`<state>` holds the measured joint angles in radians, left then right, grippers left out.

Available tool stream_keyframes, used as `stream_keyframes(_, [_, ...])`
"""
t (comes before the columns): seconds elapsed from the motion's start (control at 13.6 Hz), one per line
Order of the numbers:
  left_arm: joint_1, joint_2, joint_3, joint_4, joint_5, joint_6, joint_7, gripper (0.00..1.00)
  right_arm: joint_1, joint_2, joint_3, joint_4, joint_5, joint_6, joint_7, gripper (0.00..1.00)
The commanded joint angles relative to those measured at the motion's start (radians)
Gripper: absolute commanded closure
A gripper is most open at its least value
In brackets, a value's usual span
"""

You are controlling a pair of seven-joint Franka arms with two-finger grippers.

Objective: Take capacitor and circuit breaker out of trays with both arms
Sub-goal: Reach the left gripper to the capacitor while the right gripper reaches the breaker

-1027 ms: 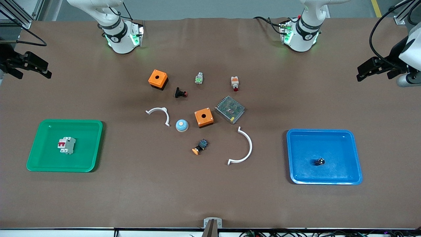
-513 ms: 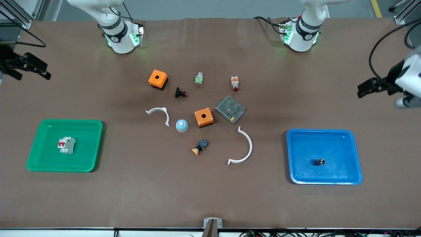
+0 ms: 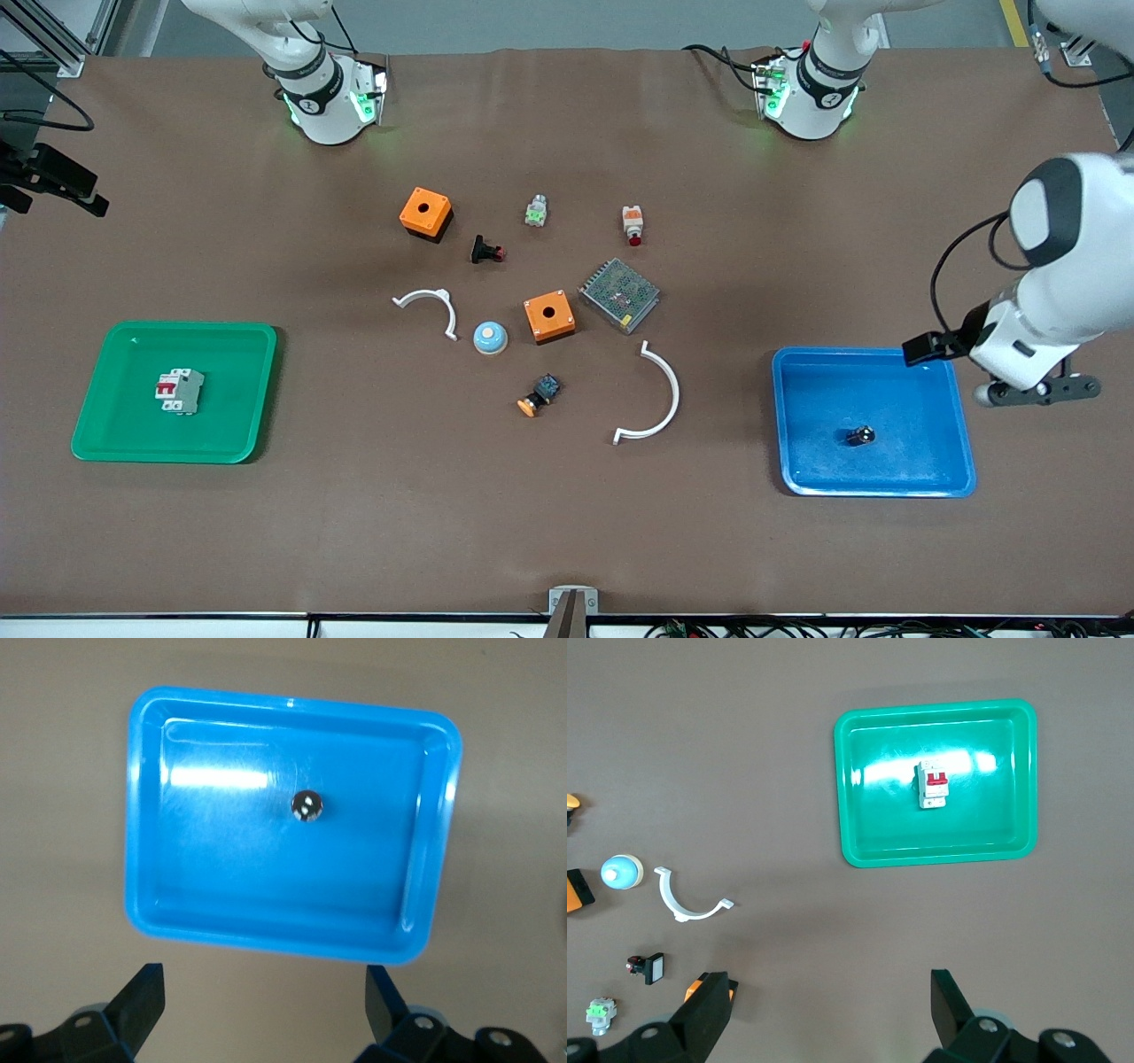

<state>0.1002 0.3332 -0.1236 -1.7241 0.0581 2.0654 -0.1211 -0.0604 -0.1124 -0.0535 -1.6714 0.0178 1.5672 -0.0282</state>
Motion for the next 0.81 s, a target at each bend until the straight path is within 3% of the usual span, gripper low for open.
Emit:
stream_keyframes(0.0, [-0.001,0.052,-0.001,-0.049,0.014,0.145,-0.017,0.0,-0.012,0.132,0.011,0.042,-0.01,0.067,0.002,0.0])
stream_keyframes(0.29, [-0.011,0.164,0.001,-0.052,0.022,0.271,-0.087,0.03,-0.088,0.374,0.004,0.151,-0.007,0.158,-0.005,0.0])
stream_keyframes(0.51, [-0.008,0.222,0.001,-0.046,0.058,0.329,-0.103,0.1,-0.14,0.451,0.006,0.127,0.001,0.278,-0.099,0.0])
stream_keyframes(0.73, [-0.011,0.268,-0.001,-0.031,0.059,0.387,-0.103,0.21,-0.179,0.523,0.006,0.052,-0.001,0.491,-0.209,0.0])
